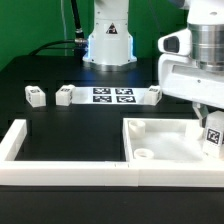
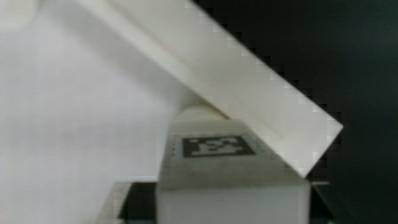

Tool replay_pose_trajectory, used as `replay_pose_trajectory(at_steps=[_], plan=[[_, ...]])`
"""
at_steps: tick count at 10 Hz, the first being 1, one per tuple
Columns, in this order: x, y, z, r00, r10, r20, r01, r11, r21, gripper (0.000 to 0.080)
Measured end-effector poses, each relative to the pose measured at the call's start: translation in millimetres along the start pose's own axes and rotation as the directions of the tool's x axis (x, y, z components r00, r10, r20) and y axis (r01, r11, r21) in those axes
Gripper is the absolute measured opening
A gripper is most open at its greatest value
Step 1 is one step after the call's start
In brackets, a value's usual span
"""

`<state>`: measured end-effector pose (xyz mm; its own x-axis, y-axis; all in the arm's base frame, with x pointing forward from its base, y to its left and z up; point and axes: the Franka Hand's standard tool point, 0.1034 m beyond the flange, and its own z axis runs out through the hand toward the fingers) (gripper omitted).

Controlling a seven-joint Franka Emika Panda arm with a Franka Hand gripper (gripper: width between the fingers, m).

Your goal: Assemble square table

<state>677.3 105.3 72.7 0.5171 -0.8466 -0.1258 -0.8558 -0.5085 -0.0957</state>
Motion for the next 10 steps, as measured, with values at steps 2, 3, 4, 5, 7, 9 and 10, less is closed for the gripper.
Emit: replay_pose_trajectory(at_steps=[2,3,4,5,7,9,10], plan=[[-1.1,-1.2,0.9,0.967,0.253,0.005,-0.253,0.967,0.013,0.0291],[-1.1,-1.1,1.1,0.968,0.251,0.005,-0.251,0.968,0.013,0.0401],[-1.3,-1.1,1.3,0.969,0.247,0.005,-0.247,0.969,0.013,0.0401],[-1.3,-1.1,1.3,0.971,0.238,0.005,-0.238,0.971,0.013,0.0569],[-1.9,-1.1,-0.8,0.983,-0.183,-0.013,0.183,0.983,-0.031,0.0633],[-4.5,-2.4,-1.0,0.939,-0.344,-0.013,0.343,0.939,-0.035,0.0644],[-3.8,-1.8,-0.6,0.916,-0.401,-0.011,0.4,0.916,-0.037,0.0649]])
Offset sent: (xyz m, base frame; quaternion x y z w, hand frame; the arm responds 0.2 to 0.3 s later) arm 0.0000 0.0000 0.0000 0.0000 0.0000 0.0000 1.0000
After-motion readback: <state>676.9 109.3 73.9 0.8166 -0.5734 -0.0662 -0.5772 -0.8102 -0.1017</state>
